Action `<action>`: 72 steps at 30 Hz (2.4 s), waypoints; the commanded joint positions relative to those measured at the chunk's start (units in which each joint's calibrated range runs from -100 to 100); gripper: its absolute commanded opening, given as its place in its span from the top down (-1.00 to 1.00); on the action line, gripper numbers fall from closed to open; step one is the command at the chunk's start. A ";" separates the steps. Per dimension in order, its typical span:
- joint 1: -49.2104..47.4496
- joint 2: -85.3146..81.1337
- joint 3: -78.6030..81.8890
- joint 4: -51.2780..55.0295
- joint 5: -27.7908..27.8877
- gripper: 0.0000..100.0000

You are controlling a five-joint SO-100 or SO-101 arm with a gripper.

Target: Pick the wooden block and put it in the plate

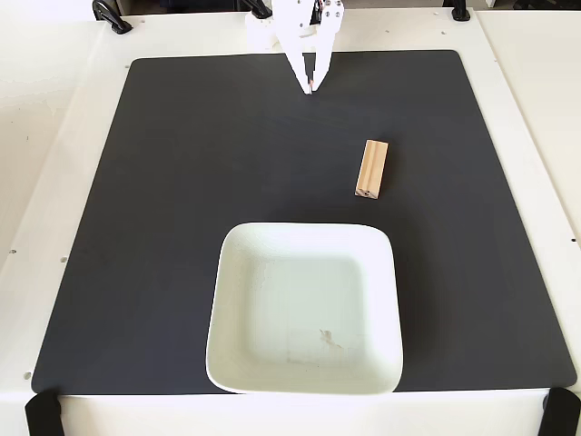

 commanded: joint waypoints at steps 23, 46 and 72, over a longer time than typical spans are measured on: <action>-1.05 0.33 0.51 0.56 -0.01 0.98; -0.83 0.33 0.42 0.56 -0.01 0.98; -1.27 62.37 -73.62 12.14 -9.46 0.98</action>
